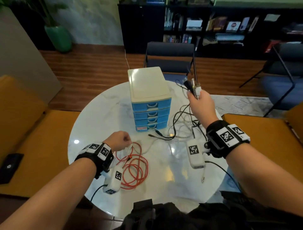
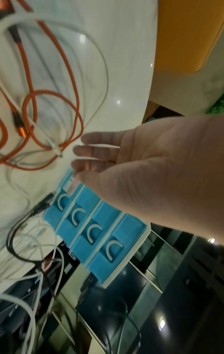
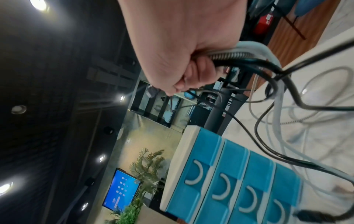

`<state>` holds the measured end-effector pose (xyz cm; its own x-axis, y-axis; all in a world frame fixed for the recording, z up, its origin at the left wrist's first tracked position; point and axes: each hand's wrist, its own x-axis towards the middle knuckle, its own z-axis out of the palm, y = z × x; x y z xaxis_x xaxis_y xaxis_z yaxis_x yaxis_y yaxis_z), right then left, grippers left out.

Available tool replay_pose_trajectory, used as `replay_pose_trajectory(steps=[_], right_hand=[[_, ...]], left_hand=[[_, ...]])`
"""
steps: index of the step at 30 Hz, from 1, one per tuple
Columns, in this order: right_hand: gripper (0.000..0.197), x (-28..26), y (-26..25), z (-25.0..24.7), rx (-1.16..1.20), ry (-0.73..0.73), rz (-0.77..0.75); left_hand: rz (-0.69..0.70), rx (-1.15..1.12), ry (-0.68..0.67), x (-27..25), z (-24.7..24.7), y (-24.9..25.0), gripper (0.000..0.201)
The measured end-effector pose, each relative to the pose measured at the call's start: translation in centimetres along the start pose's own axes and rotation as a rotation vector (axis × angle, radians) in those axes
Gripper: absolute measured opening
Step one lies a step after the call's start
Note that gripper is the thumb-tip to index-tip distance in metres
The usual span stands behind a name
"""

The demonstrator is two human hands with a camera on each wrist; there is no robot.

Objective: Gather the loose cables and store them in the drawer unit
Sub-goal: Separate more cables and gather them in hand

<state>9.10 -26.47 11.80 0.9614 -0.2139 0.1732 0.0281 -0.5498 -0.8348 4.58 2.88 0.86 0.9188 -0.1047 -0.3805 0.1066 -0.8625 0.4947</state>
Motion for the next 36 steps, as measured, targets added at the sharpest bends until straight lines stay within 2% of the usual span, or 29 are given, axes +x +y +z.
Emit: replay_pose_trajectory(steps=[3, 5, 9, 12, 15, 17, 20, 23, 26, 29, 31, 34, 36], right_hand=[[0.018, 0.5, 0.3, -0.6, -0.041, 0.136, -0.088], [0.019, 0.8, 0.9, -0.3, -0.075, 0.121, -0.083], [0.034, 1.1, 2.6, 1.1, -0.201, -0.051, 0.065], [0.045, 0.6, 3.2, 2.0, -0.249, -0.109, 0.131], [0.038, 0.1, 2.8, 2.3, -0.281, -0.135, 0.136], [0.024, -0.3, 2.2, 2.4, -0.308, -0.173, 0.104], [0.014, -0.6, 1.2, 2.6, -0.238, -0.308, 0.017], [0.017, -1.2, 0.4, 2.8, -0.080, -0.473, 0.015], [0.019, -2.2, 0.3, 3.2, 0.027, -0.592, 0.097], [0.022, -2.6, 0.5, 3.9, 0.017, -0.627, 0.138], [0.024, -2.6, 0.5, 4.4, 0.048, -0.641, 0.172], [0.027, -2.5, 0.2, 4.9, 0.171, -0.685, 0.243], [0.029, -2.4, -0.2, 5.0, 0.222, -0.686, 0.253]], left_hand=[[-0.103, 0.088, -0.215, -0.8, 0.2, -1.4, 0.011], [-0.122, 0.161, -0.278, -1.3, 0.6, -1.9, 0.011], [-0.127, 0.353, -0.274, -1.7, 2.2, -2.4, 0.017], [-0.145, 0.484, -0.335, -2.1, 3.0, -2.3, 0.029], [-0.148, 0.575, -0.370, -2.5, 3.8, -2.3, 0.030], [-0.151, 0.594, -0.347, -2.9, 4.0, -2.2, 0.023], [-0.174, 0.583, -0.323, -3.2, 2.9, -1.2, 0.026], [-0.145, 0.437, -0.312, -3.0, 0.5, 0.5, 0.036], [-0.055, 0.200, -0.261, -3.0, -1.9, 2.2, 0.031], [0.015, 0.082, -0.135, -2.9, -4.0, 3.2, 0.040], [0.021, -0.026, -0.132, -3.0, -5.1, 3.8, 0.046], [0.015, -0.345, -0.142, -3.6, -6.1, 5.2, 0.040], [0.063, -0.597, -0.127, -3.9, -6.4, 5.8, 0.035]])
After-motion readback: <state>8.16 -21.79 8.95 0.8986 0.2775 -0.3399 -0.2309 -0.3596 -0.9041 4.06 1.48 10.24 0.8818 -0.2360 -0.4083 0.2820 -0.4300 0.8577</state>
